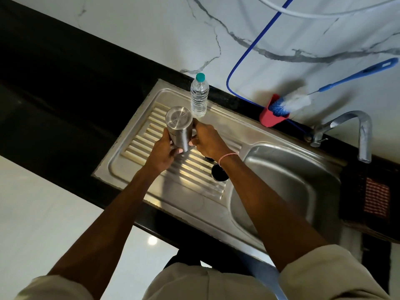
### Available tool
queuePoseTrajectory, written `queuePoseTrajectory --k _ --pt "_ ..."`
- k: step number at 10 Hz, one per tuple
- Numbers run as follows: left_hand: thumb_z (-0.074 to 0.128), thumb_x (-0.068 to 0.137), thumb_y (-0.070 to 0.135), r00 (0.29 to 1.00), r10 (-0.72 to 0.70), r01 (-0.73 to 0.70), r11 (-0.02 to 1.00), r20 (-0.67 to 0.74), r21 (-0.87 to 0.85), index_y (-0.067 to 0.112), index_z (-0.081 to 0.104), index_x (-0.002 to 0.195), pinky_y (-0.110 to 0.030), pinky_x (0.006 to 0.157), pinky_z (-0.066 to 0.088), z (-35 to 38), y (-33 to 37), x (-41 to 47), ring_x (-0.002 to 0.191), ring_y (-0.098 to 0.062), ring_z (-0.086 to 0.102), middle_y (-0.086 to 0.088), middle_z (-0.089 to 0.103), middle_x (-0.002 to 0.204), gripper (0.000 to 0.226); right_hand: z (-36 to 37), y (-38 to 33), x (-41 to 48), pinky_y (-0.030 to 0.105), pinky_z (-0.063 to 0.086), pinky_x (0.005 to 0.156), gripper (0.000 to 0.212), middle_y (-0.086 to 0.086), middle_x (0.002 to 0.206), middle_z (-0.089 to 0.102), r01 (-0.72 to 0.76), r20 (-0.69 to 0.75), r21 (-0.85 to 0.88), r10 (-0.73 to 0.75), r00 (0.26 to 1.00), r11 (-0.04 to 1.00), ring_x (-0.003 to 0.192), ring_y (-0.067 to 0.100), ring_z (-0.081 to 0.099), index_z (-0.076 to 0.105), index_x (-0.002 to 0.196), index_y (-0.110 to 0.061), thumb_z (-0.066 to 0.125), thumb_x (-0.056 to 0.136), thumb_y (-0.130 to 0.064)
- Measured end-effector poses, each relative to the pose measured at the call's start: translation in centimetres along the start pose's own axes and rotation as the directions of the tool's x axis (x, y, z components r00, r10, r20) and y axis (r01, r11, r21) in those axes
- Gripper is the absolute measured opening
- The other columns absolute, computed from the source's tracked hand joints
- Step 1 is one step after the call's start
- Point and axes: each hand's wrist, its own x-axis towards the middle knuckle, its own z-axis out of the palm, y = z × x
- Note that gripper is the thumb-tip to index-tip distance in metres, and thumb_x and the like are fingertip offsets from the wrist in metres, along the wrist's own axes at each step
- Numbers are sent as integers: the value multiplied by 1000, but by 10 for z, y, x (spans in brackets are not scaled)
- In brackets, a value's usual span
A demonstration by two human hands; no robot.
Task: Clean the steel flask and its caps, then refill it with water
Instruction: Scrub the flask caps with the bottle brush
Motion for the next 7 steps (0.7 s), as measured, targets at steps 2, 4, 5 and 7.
queuePoseTrajectory --k 2,4,5,7 --pt "85 72 38 999 36 -35 993 -12 110 27 32 150 -53 105 51 -6 3 -11 128 -30 59 -8 61 139 95 7 29 -4 35 54 81 40 14 124 63 92 -71 -195 -107 992 977 85 13 54 61 124 -26 65 89 -8" --pt "86 79 9 979 60 -21 981 -194 194 12 40 147 -48 103 51 -2 -6 -31 127 -28 55 -12 55 141 82 -22 35 -46 15 54 60 32 6 103 55 -45 -171 73 57 984 996 73 11 54 63 129 -8 55 98 -9" --pt "79 85 10 931 47 40 972 -362 230 14 53 128 -44 91 56 19 -4 -64 107 -20 58 -6 58 122 50 -30 55 -71 31 60 83 49 -2 115 63 -69 -179 77 82 980 995 84 12 67 65 125 -18 57 88 13" --pt "63 98 34 981 153 -104 931 -116 349 27 65 106 -28 74 50 85 8 -111 84 -12 63 8 65 97 10 -49 94 -134 27 57 90 35 -2 118 68 -129 -222 180 168 960 975 99 10 68 70 114 -21 63 91 5"
